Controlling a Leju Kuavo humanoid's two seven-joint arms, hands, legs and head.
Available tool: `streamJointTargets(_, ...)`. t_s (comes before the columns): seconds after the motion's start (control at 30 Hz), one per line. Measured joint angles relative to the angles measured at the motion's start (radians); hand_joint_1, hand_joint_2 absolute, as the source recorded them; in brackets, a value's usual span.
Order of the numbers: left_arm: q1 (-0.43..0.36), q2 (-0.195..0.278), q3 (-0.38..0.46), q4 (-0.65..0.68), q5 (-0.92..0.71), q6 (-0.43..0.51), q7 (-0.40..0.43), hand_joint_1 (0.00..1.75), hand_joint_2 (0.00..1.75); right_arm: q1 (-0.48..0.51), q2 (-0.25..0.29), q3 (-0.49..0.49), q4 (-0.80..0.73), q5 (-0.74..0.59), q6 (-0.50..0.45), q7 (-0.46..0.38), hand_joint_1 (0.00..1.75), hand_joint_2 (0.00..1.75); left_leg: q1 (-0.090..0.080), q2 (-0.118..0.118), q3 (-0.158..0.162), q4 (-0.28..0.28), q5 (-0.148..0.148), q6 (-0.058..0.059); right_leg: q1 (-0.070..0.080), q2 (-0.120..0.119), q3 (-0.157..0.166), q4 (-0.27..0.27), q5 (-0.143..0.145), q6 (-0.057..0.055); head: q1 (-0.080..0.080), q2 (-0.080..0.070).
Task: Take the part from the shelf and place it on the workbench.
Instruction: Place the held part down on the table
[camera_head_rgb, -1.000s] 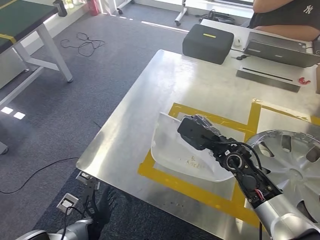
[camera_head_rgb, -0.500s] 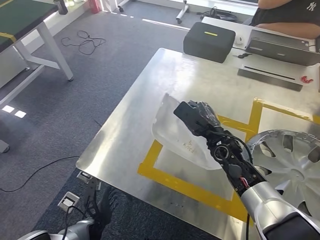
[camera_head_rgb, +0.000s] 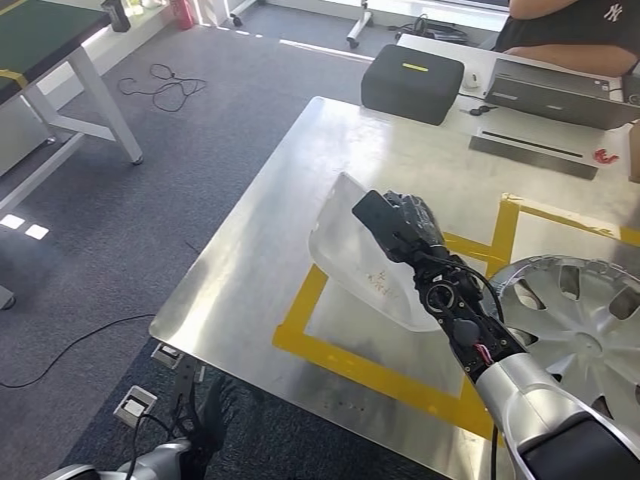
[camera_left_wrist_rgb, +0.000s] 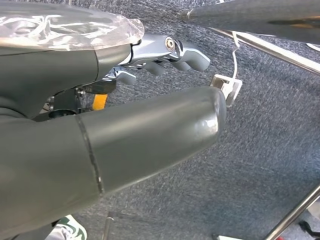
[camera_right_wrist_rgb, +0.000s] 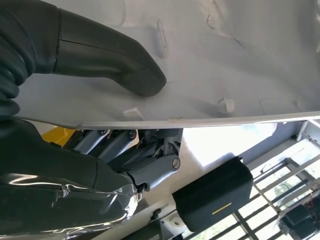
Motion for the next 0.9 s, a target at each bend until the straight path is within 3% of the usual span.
streamJointTargets(0.07, -0.001, -0.001, 0.000, 0.000, -0.001, 0.000, 0.002, 0.00, 0.87, -0.003, 0.002, -0.004, 0.006, 0.000, -0.007, 0.000, 0.00, 0.00, 0.000, 0.000, 0.000, 0.000, 0.001, 0.000, 0.000, 0.000, 0.000, 0.000, 0.000, -0.001, 0.000, 0.000)
streamJointTargets(0.13, -0.002, -0.003, -0.001, 0.000, -0.004, 0.001, 0.005, 0.00, 1.75, -0.008, 0.002, -0.009, 0.012, 0.000, -0.014, 0.000, 0.00, 0.00, 0.000, 0.000, 0.000, 0.000, 0.002, 0.001, 0.000, 0.000, 0.000, 0.000, 0.000, -0.002, -0.001, 0.000)
streamJointTargets(0.27, -0.005, -0.005, -0.002, 0.000, -0.006, 0.008, 0.008, 0.00, 0.00, -0.019, 0.002, -0.016, 0.024, 0.004, -0.023, 0.006, 0.00, 0.00, 0.000, 0.000, 0.000, 0.000, 0.003, 0.001, 0.000, 0.000, 0.000, 0.000, 0.000, -0.004, 0.000, 0.000)
streamJointTargets(0.9, -0.009, -0.007, -0.002, 0.000, 0.003, 0.009, 0.004, 0.00, 0.00, -0.028, -0.003, -0.037, 0.067, 0.034, -0.043, 0.047, 0.00, 0.00, 0.001, 0.002, 0.000, 0.000, 0.007, 0.002, 0.000, 0.001, -0.001, 0.000, 0.005, -0.005, 0.007, 0.000)
